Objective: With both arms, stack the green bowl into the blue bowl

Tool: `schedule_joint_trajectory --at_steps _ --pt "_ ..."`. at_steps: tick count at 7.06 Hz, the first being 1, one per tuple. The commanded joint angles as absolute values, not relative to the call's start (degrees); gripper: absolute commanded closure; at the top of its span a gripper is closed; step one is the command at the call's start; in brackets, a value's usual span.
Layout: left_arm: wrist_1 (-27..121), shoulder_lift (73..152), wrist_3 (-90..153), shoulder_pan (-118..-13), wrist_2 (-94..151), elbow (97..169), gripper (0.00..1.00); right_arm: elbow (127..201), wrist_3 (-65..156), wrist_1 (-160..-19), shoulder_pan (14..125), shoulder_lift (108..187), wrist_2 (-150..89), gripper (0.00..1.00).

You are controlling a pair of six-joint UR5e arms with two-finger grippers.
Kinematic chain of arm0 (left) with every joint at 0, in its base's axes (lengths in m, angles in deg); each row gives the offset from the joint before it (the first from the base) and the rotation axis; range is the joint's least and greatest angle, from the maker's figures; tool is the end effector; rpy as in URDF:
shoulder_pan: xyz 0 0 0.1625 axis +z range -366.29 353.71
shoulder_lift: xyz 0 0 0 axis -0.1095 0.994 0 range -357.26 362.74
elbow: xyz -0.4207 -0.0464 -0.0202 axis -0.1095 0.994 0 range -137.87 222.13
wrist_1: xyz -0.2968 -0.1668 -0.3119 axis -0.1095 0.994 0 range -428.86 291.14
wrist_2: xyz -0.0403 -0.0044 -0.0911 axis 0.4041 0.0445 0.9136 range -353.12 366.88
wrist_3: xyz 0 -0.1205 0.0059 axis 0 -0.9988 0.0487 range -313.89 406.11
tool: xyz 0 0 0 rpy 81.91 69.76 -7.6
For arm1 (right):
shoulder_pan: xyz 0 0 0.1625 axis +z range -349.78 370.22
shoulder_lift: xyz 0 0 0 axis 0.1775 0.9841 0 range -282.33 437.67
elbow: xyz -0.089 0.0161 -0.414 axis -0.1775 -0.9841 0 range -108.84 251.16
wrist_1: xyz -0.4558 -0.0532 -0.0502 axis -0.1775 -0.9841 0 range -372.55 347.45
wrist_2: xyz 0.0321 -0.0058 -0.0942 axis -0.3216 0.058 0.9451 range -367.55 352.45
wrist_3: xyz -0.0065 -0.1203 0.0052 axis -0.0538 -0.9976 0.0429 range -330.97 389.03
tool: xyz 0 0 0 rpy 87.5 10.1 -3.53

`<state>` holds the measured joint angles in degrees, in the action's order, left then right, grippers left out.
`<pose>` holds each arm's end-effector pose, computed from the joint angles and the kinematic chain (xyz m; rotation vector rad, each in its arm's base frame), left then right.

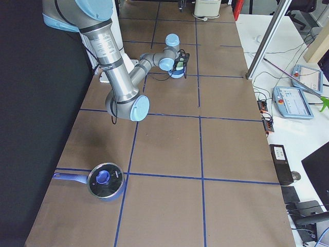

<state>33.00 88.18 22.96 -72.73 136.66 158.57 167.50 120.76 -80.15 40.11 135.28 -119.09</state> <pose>0.1528 -0.4908 0.4419 0.2514 0.8426 0.2110 -0.5783 -0.4349 0.2105 -0.0730 -1.1075 0.2937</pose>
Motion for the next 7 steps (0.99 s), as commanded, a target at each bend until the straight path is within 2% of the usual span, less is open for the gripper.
schedule_joint_trajectory --at_steps 1,5,6,7 --pt "33.0 88.2 22.8 -72.7 136.7 158.9 0.00 166.5 120.8 -80.1 39.7 135.2 -119.0 1.00" --pt "33.0 88.3 22.5 -72.6 136.7 158.9 0.00 165.3 120.7 -80.5 39.7 134.9 -119.0 1.00" --pt "33.0 88.3 22.4 -72.6 136.7 158.9 0.00 165.3 120.5 -80.5 39.7 135.1 -119.0 0.89" --pt "33.0 88.3 22.4 -72.6 136.7 158.8 0.00 165.2 120.3 -80.6 39.7 135.2 -118.8 0.01"
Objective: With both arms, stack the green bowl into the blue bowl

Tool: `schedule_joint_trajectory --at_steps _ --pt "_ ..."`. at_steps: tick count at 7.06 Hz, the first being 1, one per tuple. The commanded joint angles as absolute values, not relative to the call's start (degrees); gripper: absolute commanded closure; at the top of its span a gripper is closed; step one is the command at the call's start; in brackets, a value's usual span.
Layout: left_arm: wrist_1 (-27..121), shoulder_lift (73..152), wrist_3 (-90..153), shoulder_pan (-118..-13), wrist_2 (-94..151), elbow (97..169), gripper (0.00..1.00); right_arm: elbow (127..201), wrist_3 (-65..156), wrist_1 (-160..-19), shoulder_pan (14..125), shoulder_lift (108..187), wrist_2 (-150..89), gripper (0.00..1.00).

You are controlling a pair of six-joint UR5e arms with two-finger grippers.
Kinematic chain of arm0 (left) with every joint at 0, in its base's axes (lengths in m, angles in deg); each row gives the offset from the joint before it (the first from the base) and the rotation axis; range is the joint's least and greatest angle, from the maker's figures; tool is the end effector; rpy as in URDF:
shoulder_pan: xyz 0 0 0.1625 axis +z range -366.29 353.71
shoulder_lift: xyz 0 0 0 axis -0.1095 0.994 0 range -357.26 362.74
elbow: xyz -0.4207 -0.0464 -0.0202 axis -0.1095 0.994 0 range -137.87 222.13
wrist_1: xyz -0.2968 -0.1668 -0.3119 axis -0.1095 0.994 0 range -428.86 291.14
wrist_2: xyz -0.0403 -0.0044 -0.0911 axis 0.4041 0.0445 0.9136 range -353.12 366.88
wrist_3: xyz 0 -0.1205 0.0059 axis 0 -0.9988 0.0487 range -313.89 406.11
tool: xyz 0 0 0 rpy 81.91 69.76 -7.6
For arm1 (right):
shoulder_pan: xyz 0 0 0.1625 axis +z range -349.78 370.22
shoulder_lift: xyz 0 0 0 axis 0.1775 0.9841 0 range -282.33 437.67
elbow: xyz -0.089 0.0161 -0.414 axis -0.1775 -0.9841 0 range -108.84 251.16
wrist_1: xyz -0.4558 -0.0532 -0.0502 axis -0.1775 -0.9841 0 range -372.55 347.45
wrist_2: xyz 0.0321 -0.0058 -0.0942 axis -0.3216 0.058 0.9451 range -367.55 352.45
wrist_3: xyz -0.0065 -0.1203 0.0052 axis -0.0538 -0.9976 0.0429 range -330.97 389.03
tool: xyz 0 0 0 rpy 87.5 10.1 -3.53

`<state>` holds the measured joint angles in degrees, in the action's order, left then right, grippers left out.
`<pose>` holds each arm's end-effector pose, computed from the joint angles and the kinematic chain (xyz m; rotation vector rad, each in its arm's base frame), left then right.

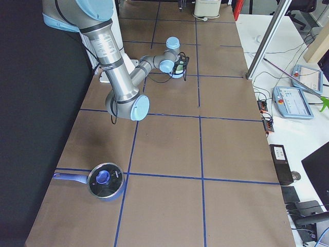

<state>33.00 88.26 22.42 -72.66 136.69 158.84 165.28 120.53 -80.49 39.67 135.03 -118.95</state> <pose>0.1533 -0.4903 0.4386 0.2522 0.8462 0.2056 -0.5921 -0.4367 0.2275 -0.0852 -1.0692 0.2959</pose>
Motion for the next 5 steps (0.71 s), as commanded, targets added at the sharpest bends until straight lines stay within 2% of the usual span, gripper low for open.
schedule_joint_trajectory --at_steps 1,3,5 --pt "33.0 88.3 22.4 -72.6 136.7 158.6 0.00 165.4 120.1 -80.5 39.7 135.2 -118.7 0.00" --pt "33.1 88.3 22.5 -72.6 136.6 158.2 0.00 169.1 119.9 -80.6 42.0 136.6 -119.8 0.00" --pt "33.2 87.2 23.1 -72.7 136.8 158.3 0.00 177.4 119.8 -80.5 46.9 144.8 -123.8 0.00"
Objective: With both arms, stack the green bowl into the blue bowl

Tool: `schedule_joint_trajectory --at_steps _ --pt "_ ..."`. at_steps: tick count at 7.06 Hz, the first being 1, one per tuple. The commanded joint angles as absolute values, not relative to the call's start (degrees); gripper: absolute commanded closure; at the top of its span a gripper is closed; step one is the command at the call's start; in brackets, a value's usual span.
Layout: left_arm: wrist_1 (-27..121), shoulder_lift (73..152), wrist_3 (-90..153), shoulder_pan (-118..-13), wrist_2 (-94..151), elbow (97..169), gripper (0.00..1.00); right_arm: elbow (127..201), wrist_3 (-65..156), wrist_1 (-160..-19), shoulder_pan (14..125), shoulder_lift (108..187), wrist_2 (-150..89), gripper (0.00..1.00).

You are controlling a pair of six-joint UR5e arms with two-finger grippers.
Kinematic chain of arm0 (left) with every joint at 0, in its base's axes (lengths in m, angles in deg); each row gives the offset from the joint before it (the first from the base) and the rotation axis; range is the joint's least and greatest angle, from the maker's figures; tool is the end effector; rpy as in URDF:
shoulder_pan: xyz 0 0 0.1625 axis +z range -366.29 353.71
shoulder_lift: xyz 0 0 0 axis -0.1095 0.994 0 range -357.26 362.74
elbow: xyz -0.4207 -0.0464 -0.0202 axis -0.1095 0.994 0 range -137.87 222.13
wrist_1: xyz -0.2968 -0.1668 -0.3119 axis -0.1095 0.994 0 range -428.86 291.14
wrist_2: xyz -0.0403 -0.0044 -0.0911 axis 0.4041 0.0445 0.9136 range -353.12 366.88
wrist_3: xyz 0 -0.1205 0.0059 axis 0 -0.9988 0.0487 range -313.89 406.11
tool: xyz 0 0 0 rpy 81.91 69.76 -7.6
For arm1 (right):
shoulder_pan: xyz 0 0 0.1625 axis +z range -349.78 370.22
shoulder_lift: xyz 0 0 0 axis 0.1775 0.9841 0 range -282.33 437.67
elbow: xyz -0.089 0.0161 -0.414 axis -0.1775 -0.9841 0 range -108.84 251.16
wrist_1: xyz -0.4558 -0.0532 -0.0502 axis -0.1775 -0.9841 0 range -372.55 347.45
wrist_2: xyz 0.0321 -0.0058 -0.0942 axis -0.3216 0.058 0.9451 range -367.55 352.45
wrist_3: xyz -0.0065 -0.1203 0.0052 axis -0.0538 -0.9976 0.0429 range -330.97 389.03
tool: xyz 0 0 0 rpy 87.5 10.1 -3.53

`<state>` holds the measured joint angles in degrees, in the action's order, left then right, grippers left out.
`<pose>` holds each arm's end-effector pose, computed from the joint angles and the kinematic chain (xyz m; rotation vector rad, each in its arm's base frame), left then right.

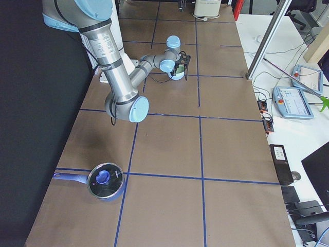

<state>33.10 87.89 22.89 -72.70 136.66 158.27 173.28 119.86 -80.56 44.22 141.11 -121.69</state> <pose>0.1528 -0.4902 0.4471 0.2429 0.8401 0.2074 -0.5162 -0.4493 0.2322 -0.0677 -1.1111 0.3211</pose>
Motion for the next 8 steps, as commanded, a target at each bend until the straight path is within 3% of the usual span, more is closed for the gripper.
schedule_joint_trajectory --at_steps 1,3,5,8 --pt "33.2 87.2 23.1 -72.8 136.7 158.3 0.00 179.7 119.7 -80.6 49.6 147.4 -125.6 0.00" --pt "32.9 86.7 28.4 -74.7 136.5 157.5 0.00 183.8 113.6 -80.5 57.2 157.6 -129.3 0.00" --pt "30.6 85.3 41.9 -81.5 136.6 154.5 0.00 185.1 86.4 -80.5 68.2 171.9 -134.6 0.00" --pt "22.6 85.6 59.2 -92.2 137.4 146.6 0.00 178.2 47.2 -80.7 85.3 183.8 -140.2 0.00"
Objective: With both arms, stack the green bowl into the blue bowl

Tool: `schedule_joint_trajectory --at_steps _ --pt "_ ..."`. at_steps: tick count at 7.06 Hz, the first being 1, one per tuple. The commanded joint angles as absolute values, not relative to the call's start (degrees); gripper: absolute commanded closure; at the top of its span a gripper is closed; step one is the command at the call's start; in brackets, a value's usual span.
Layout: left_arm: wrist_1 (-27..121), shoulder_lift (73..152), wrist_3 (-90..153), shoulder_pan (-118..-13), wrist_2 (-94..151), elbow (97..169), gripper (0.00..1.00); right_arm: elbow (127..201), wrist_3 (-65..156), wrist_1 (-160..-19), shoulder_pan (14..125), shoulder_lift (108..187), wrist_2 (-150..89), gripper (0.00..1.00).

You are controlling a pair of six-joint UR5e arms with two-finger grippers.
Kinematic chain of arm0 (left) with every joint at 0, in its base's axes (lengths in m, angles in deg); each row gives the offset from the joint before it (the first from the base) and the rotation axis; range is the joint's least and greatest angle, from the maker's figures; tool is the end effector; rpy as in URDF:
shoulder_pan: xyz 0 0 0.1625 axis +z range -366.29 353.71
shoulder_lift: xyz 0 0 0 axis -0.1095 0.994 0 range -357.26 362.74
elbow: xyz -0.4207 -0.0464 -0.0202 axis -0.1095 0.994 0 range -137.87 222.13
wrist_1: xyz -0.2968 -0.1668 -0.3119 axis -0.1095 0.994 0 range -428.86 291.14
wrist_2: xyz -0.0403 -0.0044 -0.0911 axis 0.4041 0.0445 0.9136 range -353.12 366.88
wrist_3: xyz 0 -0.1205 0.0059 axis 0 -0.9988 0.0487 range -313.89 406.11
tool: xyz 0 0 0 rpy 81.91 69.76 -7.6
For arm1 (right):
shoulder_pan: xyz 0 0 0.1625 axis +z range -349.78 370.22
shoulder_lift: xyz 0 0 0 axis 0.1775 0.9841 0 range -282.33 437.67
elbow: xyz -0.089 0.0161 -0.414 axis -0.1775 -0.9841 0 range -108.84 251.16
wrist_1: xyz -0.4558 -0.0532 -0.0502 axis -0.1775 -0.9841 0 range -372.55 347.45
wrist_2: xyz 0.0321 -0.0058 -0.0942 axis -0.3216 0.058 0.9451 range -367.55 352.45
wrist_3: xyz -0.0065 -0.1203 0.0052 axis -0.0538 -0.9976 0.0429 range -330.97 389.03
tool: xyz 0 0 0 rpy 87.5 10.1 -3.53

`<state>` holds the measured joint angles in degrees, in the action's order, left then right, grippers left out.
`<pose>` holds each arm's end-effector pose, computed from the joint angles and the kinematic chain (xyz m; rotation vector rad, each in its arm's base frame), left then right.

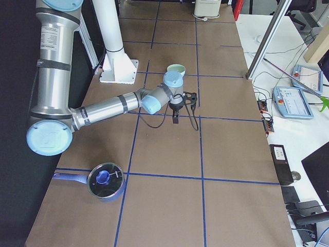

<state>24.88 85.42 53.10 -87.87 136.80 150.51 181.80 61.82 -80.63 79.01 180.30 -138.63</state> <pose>0.0179 -0.5027 0.5620 0.2403 0.6993 0.3466 -0.1222 -0.4640 0.5433 0.1272 -0.8497 0.0021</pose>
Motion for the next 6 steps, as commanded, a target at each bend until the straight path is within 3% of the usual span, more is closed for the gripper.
schedule_joint_trajectory --at_steps 1,3,6 --pt "22.5 85.6 60.6 -93.8 141.4 143.5 0.00 173.9 38.3 -81.1 89.0 183.9 -141.4 0.00" --pt "19.9 85.4 60.4 -94.1 142.7 141.6 0.00 173.5 25.7 -90.3 95.3 183.6 -145.7 0.00" --pt "13.2 88.3 57.8 -93.9 145.3 141.8 0.00 175.1 22.5 -98.8 95.9 182.5 -145.8 0.00"
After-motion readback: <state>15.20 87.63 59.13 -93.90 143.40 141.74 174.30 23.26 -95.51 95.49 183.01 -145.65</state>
